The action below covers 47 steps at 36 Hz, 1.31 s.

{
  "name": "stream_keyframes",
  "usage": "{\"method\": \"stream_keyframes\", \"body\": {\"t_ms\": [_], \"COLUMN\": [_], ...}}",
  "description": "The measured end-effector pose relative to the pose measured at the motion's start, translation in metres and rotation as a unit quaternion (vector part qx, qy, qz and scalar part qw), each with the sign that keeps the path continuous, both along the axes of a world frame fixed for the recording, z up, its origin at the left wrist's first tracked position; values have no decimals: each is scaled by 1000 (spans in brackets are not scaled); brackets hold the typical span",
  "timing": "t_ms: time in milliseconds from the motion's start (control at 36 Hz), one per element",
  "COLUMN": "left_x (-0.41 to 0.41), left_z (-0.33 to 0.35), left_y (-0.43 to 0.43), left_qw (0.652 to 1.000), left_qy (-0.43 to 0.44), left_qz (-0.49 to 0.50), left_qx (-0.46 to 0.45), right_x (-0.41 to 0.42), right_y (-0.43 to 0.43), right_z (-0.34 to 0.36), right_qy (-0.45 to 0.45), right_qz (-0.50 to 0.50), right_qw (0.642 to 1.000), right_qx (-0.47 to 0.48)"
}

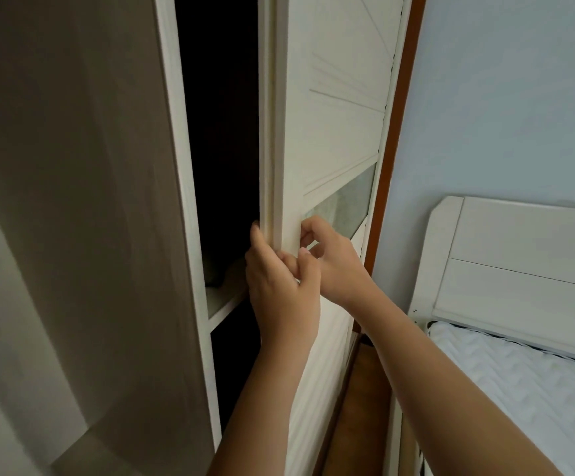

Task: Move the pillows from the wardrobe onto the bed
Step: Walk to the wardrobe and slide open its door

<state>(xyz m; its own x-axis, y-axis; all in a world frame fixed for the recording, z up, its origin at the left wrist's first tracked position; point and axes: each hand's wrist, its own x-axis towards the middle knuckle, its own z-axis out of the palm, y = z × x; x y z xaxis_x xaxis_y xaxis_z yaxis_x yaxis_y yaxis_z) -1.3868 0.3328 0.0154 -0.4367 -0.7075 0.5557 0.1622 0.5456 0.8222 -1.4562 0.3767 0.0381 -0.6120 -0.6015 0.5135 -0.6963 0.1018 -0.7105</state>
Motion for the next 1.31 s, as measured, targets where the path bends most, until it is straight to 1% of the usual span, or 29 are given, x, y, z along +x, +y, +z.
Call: {"method": "stream_keyframes", "body": {"t_ms": [306, 722, 889, 1000, 1083, 1306], "left_x": [-42, -95, -110, -119, -127, -144], "left_z": [3, 15, 19, 21, 22, 25], "left_y": [-4, -16, -35, -45, -49, -46], "left_qw": [1000, 996, 988, 985, 985, 988], "left_qy": [-15, -36, -68, -82, -99, -99], "left_qz": [12, -61, -110, -136, -131, -108], "left_qx": [11, 51, 83, 71, 59, 51], "right_x": [-43, -106, -127, -134, -136, -142], "right_y": [-3, -5, -7, -7, -6, -5], "right_z": [-4, -6, -9, -11, -9, -1], "right_qy": [19, 24, 8, -9, -22, -38], "right_qz": [-18, -50, -64, -81, -88, -92], "right_qw": [1000, 998, 998, 997, 996, 994], "right_qx": [-4, 9, 6, 5, 15, 49]}}
